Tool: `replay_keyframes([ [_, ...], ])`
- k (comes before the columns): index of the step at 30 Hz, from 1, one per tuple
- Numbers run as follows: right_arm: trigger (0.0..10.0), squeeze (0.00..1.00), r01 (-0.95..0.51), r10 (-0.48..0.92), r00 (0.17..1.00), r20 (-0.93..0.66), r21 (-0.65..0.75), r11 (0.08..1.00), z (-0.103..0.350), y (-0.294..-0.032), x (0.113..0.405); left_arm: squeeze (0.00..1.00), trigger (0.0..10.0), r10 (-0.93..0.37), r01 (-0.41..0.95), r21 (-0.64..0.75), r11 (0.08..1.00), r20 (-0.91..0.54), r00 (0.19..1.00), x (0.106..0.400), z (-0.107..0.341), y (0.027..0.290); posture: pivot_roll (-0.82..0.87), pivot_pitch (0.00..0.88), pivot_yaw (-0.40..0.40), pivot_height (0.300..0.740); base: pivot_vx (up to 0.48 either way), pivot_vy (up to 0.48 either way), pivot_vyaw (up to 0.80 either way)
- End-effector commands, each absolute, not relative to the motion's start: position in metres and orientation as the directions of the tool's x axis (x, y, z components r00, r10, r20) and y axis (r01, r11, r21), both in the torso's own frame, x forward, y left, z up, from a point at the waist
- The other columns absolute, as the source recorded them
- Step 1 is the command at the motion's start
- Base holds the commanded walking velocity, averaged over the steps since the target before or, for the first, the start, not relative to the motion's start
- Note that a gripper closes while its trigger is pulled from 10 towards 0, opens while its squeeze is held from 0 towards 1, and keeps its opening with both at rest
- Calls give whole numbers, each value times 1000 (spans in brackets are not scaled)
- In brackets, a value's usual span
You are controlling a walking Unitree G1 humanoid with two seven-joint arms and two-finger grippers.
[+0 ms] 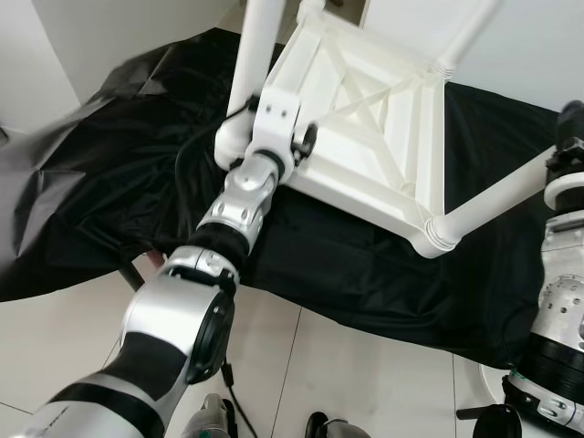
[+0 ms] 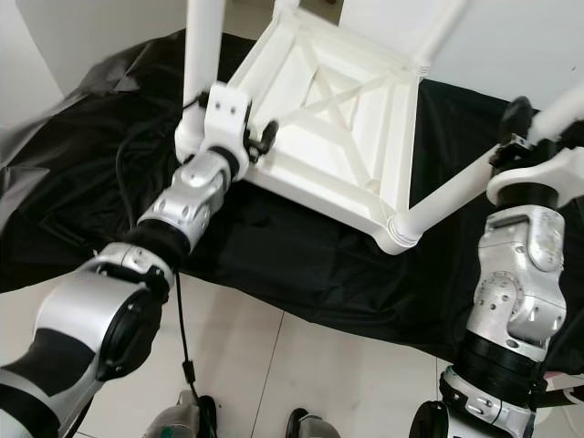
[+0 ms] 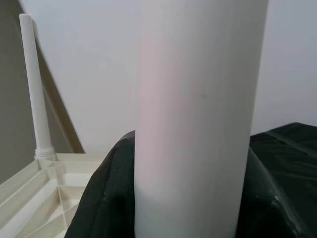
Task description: Building children table
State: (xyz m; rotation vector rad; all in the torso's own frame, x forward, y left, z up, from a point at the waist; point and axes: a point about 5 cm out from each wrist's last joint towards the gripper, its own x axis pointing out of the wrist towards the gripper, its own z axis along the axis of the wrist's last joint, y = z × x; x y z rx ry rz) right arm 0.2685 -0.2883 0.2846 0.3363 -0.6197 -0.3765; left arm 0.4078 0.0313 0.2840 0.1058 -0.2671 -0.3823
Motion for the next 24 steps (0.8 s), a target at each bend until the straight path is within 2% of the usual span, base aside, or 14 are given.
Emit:
replay_keyframes([
  [1,0,0,524,-737,579,350,533,664,255,-349,236,0,10000,-278,242,151,958,303,912,415,316,60,45,175,-23,740,0,0,0],
  [5,0,0,526,-727,636,259,544,654,224,-340,246,0,10000,-324,264,203,943,376,868,409,361,43,75,179,-15,740,0,0,0],
  [10,0,0,528,-711,690,137,577,624,195,-331,258,0,10000,-355,281,232,931,411,839,402,381,31,88,179,-11,740,0,0,0],
  [12,0,0,516,-647,763,-6,608,604,160,-311,276,0,10000,-389,305,251,919,444,807,393,403,13,105,179,-8,740,0,0,0],
  [13,0,0,516,-647,763,-6,608,604,160,-311,276,0,10000,-389,305,251,919,444,807,393,403,13,105,179,-8,740,0,0,0],
  [14,0,0,495,-585,807,-83,635,592,139,-295,289,0,10000,-416,330,259,908,460,784,386,416,1,112,180,-8,740,0,0,0],
  [21,0,0,452,-507,854,-119,651,609,122,-270,305,0,10000,-447,359,269,894,478,756,375,428,-18,124,180,-9,740,0,0,0],
  [24,0,0,428,-402,895,-193,628,650,102,-245,319,0,10000,-480,396,271,877,489,728,364,432,-36,129,178,-13,740,0,0,0],
])
